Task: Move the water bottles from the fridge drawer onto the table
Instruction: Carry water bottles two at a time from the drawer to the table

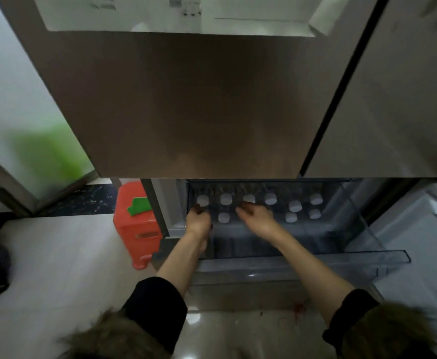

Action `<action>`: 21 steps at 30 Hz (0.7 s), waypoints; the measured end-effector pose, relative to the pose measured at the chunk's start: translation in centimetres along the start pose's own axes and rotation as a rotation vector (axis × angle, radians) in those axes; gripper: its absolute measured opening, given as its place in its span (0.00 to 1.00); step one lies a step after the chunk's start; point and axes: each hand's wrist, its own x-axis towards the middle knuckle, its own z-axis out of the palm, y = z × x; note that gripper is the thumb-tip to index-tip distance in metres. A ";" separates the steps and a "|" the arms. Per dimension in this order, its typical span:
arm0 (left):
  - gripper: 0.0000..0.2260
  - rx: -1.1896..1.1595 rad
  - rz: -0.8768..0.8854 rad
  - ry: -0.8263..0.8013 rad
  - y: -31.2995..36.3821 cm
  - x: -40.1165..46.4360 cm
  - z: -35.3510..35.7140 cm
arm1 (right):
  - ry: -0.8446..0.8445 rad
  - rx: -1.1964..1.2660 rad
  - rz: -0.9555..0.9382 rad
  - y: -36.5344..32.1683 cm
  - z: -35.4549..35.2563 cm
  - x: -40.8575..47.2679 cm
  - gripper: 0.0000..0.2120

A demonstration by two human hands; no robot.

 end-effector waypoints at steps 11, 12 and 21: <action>0.16 -0.640 -0.122 0.087 0.4 3.3 3.0 | -0.080 1.057 0.448 1.1 2.1 6.9 0.10; 0.16 -0.653 -0.126 0.092 0.5 3.3 3.0 | -0.099 1.067 0.457 1.2 2.3 7.3 0.13; 0.11 -0.645 -0.227 0.095 0.7 3.5 2.8 | -0.060 0.819 0.421 0.9 2.1 8.1 0.16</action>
